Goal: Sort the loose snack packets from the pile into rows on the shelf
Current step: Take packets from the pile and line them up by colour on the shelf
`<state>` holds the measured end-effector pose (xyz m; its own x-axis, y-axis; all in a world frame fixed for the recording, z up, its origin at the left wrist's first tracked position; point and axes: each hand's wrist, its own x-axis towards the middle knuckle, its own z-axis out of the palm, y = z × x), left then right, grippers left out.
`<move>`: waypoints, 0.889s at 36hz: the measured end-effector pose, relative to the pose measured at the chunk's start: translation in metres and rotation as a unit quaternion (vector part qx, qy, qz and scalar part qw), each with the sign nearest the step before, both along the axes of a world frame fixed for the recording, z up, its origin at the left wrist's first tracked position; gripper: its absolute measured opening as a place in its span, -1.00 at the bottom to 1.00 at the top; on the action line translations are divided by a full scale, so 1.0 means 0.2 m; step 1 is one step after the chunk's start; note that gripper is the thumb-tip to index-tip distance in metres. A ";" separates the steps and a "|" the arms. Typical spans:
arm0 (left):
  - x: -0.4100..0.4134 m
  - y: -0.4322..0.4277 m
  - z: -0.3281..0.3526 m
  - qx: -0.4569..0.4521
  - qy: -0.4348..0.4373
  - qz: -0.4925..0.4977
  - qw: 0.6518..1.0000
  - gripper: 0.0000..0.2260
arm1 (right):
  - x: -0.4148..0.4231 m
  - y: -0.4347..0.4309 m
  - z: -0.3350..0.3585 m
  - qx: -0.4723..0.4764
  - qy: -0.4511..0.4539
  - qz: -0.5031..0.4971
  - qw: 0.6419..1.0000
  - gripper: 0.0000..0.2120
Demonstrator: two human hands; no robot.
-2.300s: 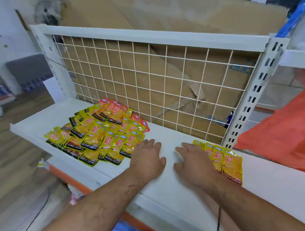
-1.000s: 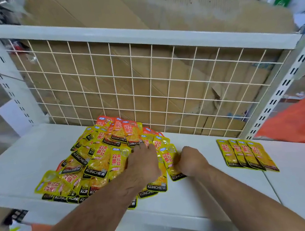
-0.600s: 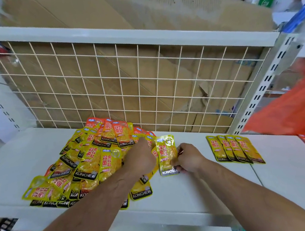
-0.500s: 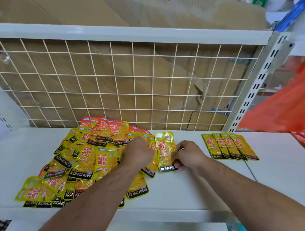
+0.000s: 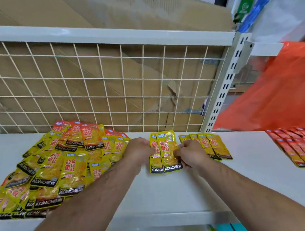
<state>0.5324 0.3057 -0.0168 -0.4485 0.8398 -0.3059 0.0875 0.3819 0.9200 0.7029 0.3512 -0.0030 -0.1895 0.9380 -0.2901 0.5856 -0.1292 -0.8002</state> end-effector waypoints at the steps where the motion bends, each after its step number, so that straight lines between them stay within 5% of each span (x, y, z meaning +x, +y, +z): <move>1: 0.04 0.02 0.00 0.001 0.000 0.000 1.000 -0.81 | 0.04 0.02 0.00 0.004 0.000 0.000 1.000 -0.74; 12: 0.62 0.26 0.01 -0.017 0.002 0.024 1.000 -0.85 | 0.63 0.33 -0.02 -0.019 0.034 0.033 0.999 -0.63; 17: 0.88 0.36 0.04 -0.023 0.037 0.020 0.999 -0.84 | 0.92 0.44 0.01 -0.058 0.046 0.030 0.997 -0.77; 32: 1.25 0.62 0.01 -0.089 0.260 -0.015 0.961 -0.87 | 1.35 0.63 -0.12 -0.098 0.112 -0.040 0.988 -0.76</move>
